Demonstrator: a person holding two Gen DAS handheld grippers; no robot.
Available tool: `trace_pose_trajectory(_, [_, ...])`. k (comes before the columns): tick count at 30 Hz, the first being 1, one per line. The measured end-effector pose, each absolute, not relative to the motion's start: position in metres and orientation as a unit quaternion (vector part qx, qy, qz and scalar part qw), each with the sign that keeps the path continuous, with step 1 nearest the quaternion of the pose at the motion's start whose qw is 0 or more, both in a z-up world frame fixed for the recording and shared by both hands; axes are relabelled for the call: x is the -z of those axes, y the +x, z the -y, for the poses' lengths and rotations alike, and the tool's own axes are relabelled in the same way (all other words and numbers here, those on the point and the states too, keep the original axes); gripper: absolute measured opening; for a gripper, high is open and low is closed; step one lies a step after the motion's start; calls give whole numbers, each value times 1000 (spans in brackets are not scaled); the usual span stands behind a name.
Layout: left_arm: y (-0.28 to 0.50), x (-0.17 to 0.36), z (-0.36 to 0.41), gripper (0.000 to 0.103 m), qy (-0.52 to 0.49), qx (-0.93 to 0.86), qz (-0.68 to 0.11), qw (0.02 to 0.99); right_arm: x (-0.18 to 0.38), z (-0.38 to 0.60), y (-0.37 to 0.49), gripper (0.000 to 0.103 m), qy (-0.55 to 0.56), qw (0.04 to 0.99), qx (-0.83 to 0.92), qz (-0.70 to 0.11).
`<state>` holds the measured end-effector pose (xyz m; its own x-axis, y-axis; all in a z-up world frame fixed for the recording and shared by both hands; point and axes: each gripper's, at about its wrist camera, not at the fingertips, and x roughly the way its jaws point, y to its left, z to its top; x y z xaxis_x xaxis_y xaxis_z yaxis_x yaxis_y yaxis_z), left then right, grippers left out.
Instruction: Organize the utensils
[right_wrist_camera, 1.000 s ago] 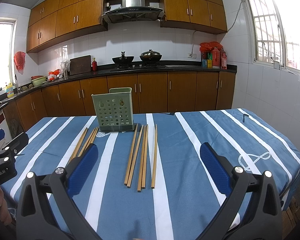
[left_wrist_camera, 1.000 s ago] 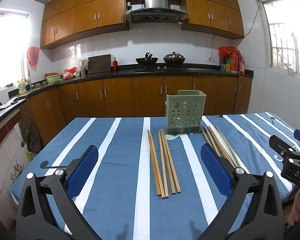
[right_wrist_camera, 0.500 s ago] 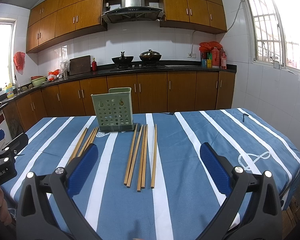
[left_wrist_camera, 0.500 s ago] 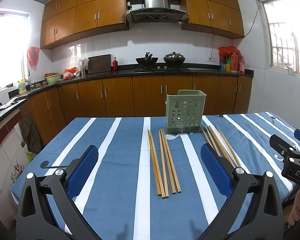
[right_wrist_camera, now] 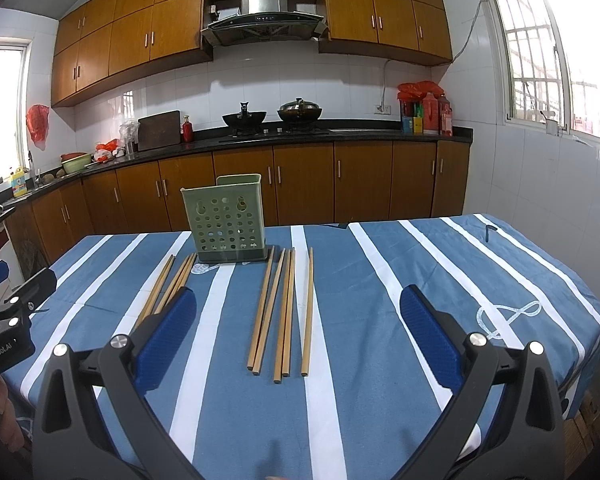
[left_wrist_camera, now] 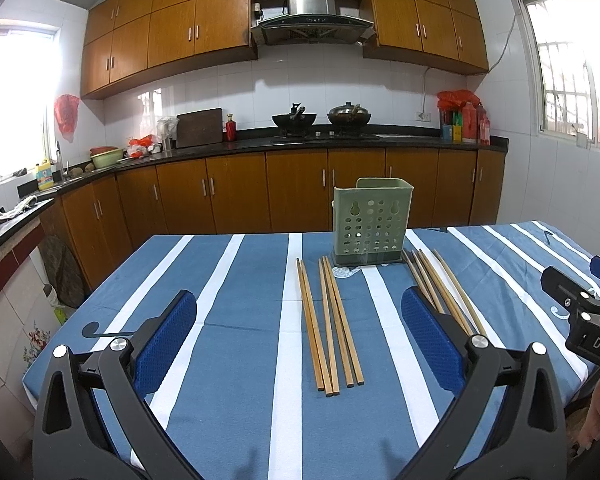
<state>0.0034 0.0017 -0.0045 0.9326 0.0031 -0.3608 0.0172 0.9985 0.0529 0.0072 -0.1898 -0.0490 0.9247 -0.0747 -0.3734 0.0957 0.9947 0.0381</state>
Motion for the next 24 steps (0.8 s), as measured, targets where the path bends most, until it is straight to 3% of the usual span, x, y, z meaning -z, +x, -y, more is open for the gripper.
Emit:
trace_pose_trajectory(9, [11,12,-5,101,25,-4,-206,978,55,192,18,99,34,977,42,-208])
trace_pose_trajectory(16, [37,32,-26,101,4,-19,-269,963,79,205,48,98,49,960,58,-271])
trace_pose_trajectory(18, [47,36,-34,101,-1,-22,-285,958,86,207,60,80,47,954,59,-290])
trace_pose_trajectory(21, [60,40,-43,89,-6,-21,-301,953,96,213,82,54,53,943,61,-322])
trace_pose_trajectory(24, [75,45,-48,78,-15,-15,-320,947,108,223,106,37,83,932,52,-349])
